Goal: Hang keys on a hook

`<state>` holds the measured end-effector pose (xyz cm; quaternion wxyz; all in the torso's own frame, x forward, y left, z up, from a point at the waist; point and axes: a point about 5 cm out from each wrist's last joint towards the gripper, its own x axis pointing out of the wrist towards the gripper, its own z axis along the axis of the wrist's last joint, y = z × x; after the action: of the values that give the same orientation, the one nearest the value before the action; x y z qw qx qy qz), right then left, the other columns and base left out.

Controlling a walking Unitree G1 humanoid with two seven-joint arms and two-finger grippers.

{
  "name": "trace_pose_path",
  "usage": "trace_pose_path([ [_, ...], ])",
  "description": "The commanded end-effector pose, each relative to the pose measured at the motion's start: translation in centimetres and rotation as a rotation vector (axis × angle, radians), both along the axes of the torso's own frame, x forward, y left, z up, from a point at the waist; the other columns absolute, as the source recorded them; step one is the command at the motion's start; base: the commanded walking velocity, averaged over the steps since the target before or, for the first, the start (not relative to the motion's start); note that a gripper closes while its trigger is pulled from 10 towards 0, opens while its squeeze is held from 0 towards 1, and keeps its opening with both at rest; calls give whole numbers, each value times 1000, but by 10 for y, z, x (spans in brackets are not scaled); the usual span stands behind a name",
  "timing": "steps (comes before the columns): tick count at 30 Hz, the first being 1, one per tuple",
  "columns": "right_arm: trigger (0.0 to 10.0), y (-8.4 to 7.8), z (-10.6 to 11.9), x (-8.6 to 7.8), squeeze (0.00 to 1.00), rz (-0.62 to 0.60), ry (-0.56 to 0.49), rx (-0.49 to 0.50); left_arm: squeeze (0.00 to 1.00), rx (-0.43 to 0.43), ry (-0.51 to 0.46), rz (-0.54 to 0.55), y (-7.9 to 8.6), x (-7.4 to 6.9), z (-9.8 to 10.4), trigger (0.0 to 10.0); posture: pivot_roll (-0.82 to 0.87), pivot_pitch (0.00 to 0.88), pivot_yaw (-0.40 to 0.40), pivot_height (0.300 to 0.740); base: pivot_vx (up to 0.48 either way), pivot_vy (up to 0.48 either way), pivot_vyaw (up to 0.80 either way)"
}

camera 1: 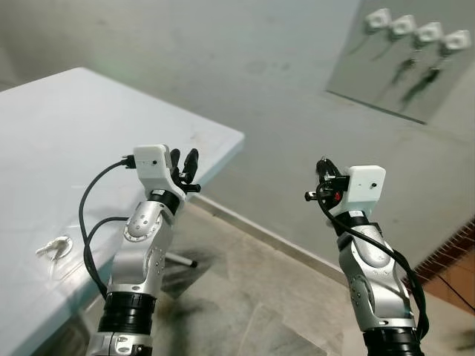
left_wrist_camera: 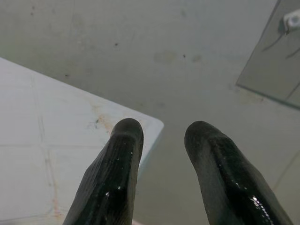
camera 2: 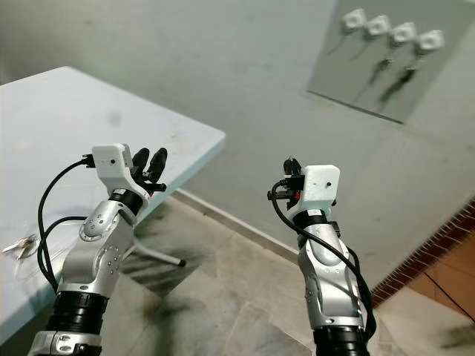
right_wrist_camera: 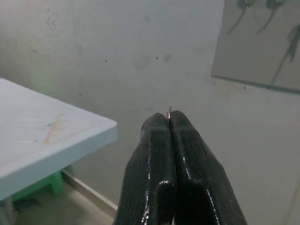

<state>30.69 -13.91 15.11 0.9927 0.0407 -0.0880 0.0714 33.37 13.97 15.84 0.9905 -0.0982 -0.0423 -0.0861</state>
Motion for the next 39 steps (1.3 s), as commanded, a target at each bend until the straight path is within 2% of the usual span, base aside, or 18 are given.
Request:
trace_pose_path([
  [1,10000,-2,5,0,0,-14,-23,-2,0,6,-17,-12,-1,-1,6,10000,151,28,-21,740,0,0,-744],
  [8,10000,-3,2,-3,0,-32,-19,9,0,16,-13,-22,-4,-3,6,10000,150,42,-2,740,0,0,-744],
  [18,10000,-8,-2,-4,0,-62,22,18,0,-29,27,-39,-15,-8,-2,10000,142,46,-13,740,0,0,0],
  [26,10000,-6,-7,-1,0,-96,90,54,0,-25,51,-38,-12,-6,-2,10000,144,41,11,740,0,0,0],
  [28,10000,-3,-7,-4,0,-54,81,54,0,-24,47,-38,-11,-4,1,10000,136,41,24,740,0,0,0],
  [39,10000,-11,-2,-14,0,-101,12,33,0,6,40,-87,-18,1,2,10000,103,35,53,740,0,0,0],
])
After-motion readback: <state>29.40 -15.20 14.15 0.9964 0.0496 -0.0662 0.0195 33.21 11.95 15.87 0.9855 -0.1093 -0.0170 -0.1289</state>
